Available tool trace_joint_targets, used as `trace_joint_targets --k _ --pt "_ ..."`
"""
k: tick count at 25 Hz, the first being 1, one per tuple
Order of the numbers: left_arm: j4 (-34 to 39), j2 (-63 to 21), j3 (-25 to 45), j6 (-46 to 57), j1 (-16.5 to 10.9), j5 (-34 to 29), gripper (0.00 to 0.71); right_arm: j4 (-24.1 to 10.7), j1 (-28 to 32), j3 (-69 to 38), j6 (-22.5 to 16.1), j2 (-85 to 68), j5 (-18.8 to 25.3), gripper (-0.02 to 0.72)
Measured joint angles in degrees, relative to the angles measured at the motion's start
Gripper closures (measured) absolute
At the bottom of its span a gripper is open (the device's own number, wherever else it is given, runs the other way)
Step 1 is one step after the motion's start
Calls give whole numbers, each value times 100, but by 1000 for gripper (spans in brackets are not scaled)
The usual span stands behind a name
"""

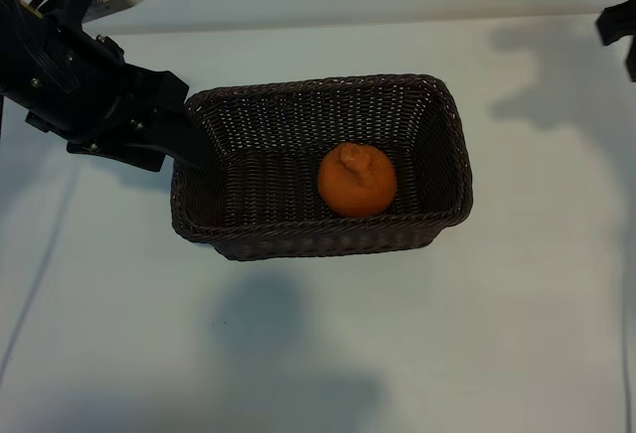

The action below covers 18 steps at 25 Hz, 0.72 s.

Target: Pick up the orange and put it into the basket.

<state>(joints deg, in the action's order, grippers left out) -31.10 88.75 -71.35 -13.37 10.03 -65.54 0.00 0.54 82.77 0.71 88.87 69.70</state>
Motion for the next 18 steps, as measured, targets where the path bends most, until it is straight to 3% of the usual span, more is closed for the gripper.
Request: trace_joint_targets --k 3,18 --pt "0 0 0 16 0 0 143 85 25 0 0 0 0 264" --pt "0 0 0 16 0 5 143 1187 25 0 -11 -328 23 264"
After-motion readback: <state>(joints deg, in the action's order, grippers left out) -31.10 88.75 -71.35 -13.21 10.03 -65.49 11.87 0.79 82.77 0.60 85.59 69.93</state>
